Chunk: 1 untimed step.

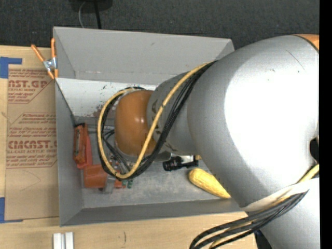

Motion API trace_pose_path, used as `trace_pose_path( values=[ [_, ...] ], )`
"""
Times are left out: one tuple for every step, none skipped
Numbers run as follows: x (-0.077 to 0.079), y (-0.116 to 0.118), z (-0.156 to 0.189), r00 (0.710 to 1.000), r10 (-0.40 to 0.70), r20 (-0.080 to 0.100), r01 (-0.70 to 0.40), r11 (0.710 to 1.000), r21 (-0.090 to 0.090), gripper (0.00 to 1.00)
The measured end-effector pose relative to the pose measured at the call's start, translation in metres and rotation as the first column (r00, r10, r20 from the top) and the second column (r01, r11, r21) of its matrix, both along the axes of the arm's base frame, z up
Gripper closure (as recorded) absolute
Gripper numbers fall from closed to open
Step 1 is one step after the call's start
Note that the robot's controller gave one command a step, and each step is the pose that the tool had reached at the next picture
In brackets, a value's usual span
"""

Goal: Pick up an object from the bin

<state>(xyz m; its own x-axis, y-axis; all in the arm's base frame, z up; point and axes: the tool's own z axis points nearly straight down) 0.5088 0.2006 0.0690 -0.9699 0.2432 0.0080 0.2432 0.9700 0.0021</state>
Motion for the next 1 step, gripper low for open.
trace_pose_path(
  values=[
    [-0.0001,-0.0004,0.1263,1.000,-0.006,0.001,0.006,1.000,0.000,1.00]
  ],
)
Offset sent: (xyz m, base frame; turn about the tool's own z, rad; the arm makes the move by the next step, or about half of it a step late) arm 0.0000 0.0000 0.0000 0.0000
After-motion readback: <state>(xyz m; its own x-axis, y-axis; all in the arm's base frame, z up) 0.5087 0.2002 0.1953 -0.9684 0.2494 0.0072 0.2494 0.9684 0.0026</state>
